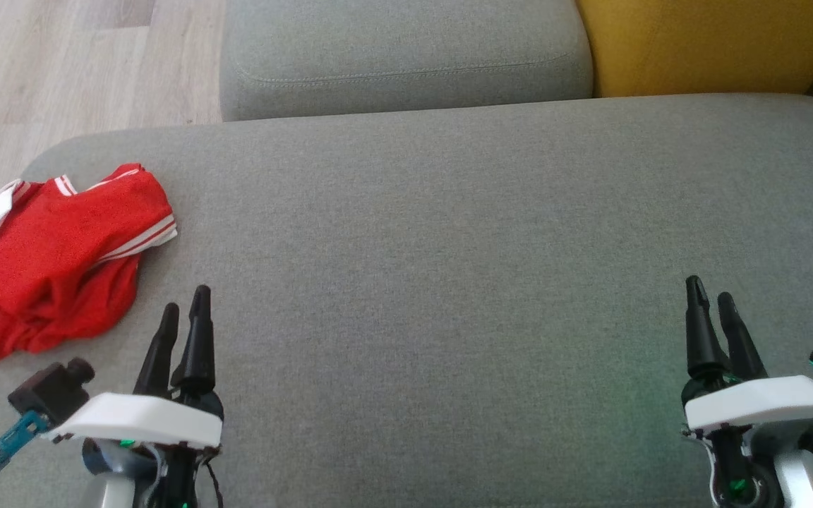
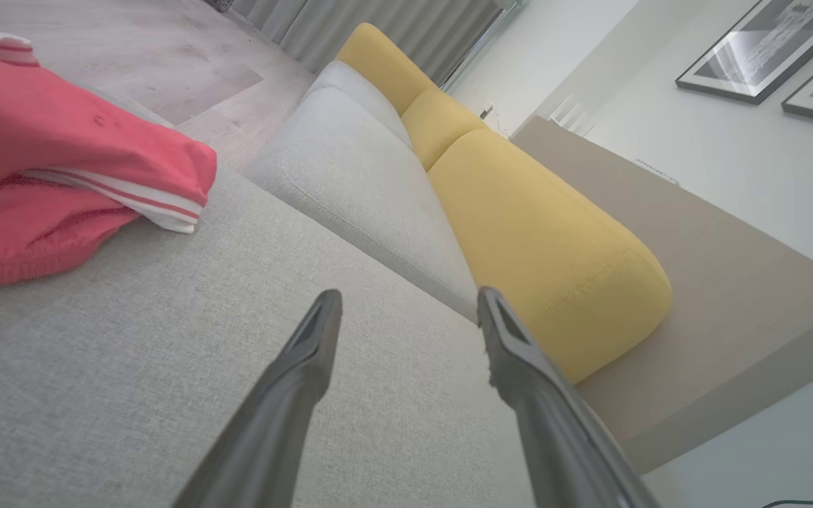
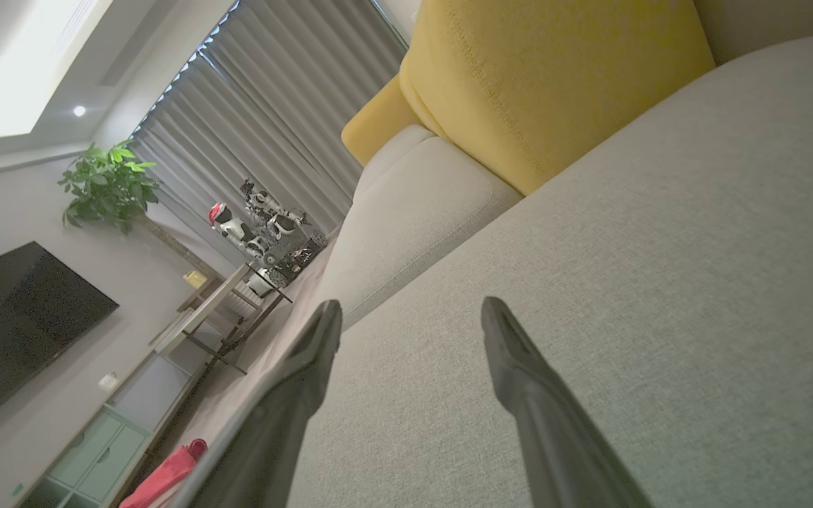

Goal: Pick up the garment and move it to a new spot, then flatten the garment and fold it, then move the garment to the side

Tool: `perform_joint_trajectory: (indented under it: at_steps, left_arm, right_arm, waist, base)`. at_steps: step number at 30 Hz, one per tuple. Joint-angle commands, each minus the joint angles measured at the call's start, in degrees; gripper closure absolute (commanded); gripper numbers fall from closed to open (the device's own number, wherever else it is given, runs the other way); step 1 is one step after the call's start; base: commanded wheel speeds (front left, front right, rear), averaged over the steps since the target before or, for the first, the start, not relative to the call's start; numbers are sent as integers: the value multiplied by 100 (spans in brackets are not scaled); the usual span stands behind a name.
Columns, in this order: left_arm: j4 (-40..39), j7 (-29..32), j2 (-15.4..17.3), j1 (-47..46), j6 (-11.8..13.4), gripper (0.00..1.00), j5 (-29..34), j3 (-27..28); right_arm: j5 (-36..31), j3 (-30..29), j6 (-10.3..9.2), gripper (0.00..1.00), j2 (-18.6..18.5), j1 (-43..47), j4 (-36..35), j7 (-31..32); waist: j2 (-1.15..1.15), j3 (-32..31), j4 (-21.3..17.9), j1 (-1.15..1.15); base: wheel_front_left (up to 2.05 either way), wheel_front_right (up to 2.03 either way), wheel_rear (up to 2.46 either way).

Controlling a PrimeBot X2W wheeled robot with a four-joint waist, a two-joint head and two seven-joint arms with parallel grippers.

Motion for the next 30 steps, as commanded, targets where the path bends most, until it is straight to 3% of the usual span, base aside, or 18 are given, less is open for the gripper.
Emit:
perform_joint_trajectory:
  at_steps: [1, 30]
  left_arm:
    - [-253, -81, 110, -150, 38, 0, 234, 71]
    - [-175, -568, 312, -19, 493, 0, 2484, -374]
  right_arm:
    - [-239, 101, -2, 0, -112, -202, -257, -91]
    - [-2637, 366, -3, 0, -58, -155, -215, -391]
  waist:
    - [0, -3, 0, 0]
    - [0, -65, -9, 0]
  base:
    - [0, 0, 0]
    - [0, 0, 0]
